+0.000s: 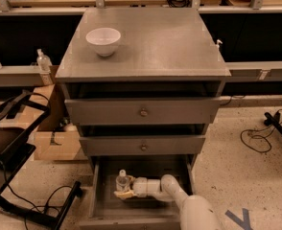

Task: Place blue plastic bottle into bottom drawer

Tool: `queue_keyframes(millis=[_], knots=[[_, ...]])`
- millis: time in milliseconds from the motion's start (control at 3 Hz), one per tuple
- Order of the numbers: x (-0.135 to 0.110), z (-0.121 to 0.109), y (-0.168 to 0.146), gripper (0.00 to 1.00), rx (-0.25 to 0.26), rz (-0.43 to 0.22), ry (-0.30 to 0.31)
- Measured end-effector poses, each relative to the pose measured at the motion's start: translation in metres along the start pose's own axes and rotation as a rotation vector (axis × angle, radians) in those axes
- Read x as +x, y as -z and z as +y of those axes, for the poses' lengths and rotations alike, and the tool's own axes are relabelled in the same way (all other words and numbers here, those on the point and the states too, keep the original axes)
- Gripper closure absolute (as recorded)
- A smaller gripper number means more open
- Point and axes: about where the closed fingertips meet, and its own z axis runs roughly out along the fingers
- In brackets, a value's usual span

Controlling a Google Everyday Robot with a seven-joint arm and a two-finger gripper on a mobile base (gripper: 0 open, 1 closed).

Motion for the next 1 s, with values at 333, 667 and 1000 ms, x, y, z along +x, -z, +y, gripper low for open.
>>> queue_keyframes(millis=[333, 667, 1000], knots=[[-0.0001, 0.0013, -0.0025, 0.05, -0.004, -0.001, -0.001], [-0.0002, 0.002, -0.0039, 0.0, -0.006, -0.002, -0.002], [-0.0002, 0.002, -0.0039, 0.0, -0.006, -0.002, -0.002]])
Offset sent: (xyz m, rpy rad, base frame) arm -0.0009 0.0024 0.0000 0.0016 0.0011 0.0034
